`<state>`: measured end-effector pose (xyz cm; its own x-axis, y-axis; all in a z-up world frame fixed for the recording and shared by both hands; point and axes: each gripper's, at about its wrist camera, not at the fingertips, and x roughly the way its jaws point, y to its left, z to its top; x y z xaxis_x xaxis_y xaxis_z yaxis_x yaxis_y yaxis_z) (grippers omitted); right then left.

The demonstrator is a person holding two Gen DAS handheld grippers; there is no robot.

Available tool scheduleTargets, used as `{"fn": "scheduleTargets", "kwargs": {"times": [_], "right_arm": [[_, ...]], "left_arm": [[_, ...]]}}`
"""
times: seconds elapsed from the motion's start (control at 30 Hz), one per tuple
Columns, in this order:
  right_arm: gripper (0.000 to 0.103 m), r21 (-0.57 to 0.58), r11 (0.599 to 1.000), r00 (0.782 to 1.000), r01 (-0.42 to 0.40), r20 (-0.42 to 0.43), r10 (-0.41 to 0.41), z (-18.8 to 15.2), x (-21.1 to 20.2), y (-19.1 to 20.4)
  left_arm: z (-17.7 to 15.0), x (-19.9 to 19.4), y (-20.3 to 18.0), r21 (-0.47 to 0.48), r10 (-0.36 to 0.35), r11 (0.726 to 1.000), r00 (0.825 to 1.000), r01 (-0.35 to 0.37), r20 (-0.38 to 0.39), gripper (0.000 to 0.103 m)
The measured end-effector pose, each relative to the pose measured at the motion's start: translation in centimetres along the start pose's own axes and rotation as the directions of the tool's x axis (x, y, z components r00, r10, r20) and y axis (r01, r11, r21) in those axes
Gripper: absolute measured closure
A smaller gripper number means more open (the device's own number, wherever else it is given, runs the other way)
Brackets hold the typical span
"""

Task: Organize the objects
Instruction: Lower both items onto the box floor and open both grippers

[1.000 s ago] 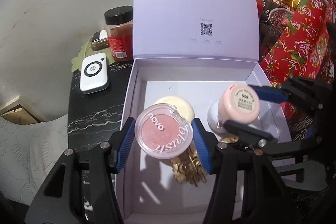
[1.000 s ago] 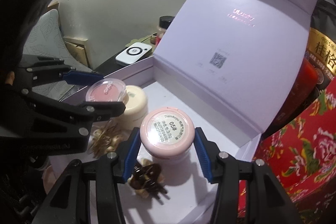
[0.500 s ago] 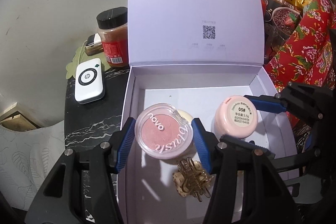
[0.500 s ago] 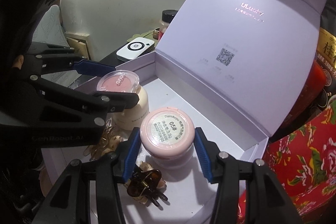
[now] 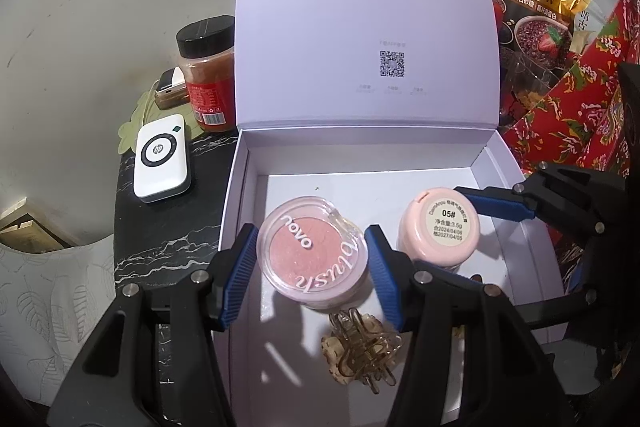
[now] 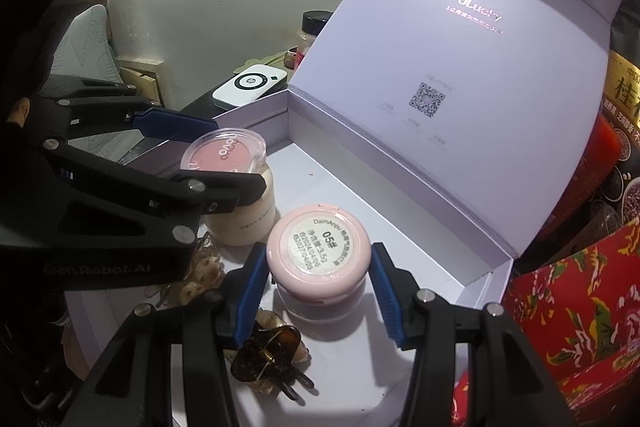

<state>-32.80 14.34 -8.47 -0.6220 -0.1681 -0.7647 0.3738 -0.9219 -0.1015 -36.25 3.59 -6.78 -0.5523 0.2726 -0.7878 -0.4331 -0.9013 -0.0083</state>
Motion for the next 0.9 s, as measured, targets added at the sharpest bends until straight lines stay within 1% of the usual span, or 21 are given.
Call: {"fn": "scheduleTargets", "kwargs": {"times": [0.23, 0.53, 0.67, 0.77, 0.9], "right_arm": [[0.051, -0.001, 1.0, 1.0, 0.009, -0.003, -0.009, -0.05, 0.09, 0.06], [0.051, -0.007, 1.0, 1.0, 0.021, -0.011, -0.021, -0.28, -0.01, 0.23], [0.046, -0.016, 1.0, 1.0, 0.024, -0.011, -0.024, -0.42, -0.1, 0.4], [0.044, -0.021, 0.999, 1.0, 0.03, -0.005, -0.03, -0.44, -0.31, 0.54], [0.043, -0.023, 0.999, 0.999, 0.033, -0.008, -0.033, -0.41, -0.33, 0.77]], "left_arm": [[0.11, 0.09, 0.16, -0.009, -0.007, 1.0, 1.0, 0.007, 0.008, 0.05], [0.04, 0.4, 0.05, -0.009, -0.015, 1.0, 1.0, 0.015, -0.003, 0.05], [0.06, 0.38, -0.01, -0.005, -0.009, 1.0, 1.0, 0.009, -0.003, 0.049], [0.1, 0.25, -0.23, 0.005, 0.012, 1.0, 1.0, -0.012, 0.0, 0.047], [0.17, -0.25, -0.22, -0.001, 0.021, 1.0, 1.0, -0.021, 0.011, 0.042]]}}
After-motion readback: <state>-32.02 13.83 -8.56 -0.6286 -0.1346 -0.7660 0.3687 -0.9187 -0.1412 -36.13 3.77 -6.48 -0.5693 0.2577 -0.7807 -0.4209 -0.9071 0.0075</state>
